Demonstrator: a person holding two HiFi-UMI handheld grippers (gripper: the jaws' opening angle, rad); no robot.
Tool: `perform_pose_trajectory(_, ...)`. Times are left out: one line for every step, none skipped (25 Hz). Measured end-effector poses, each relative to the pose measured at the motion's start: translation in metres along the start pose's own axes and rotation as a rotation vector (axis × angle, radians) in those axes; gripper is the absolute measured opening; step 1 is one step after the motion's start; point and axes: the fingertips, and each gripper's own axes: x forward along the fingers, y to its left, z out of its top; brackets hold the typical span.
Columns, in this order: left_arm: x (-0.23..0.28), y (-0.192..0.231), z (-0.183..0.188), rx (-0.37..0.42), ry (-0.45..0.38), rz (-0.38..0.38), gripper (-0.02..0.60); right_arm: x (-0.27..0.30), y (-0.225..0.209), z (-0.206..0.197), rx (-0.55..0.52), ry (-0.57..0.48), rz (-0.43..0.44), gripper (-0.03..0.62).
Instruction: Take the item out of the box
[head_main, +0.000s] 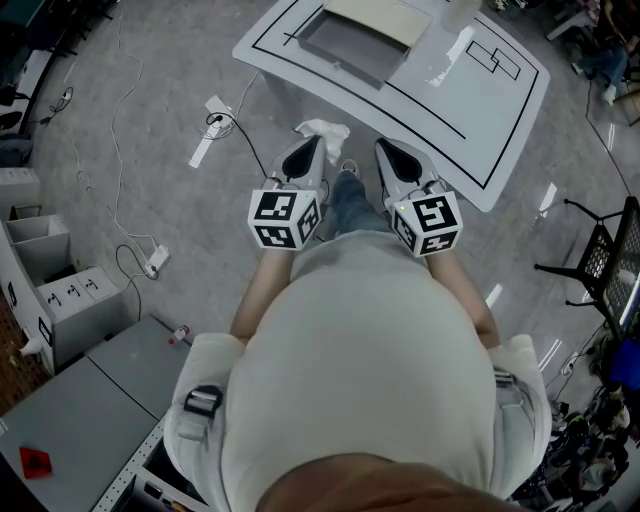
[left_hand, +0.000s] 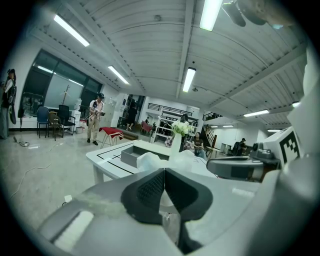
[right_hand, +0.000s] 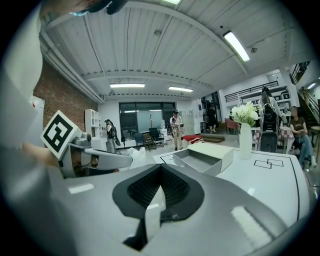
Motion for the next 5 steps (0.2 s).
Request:
perform_pose_trajectory(0.0007, -0.0002, 0.0001, 0.000, 0.001, -0.001, 0.003, 0.0004, -0.0005, 0.0000, 0.000, 0.000, 0.000, -0.003)
perform_pose_trajectory(0.0016, -0.0004, 0.0002, 0.001, 0.001, -0.001, 0.003, 0.0009, -0.0012, 0.0000, 0.001, 0.000, 0.000, -0.003)
perform_pose_trajectory(0.0024, -0.0006, 0.0002, 0.001, 0.002, -0.002, 0.004, 0.0013, -0.0019, 0.0000, 0.001, 0.001, 0.000, -0.003)
perform_pose_trajectory(0.0033, -0.0008, 0.0003, 0.001, 0.002, -0.003, 0.005, 0.0017, -0.0026, -0.0001, 0.001, 0.001, -0.001, -0.003)
perform_pose_trajectory(0.0041, -0.0010, 0.0003, 0.001, 0.003, -0.003, 0.004, 0.0021, -0.0033, -0.0002, 0.001, 0.001, -0.001, -0.003)
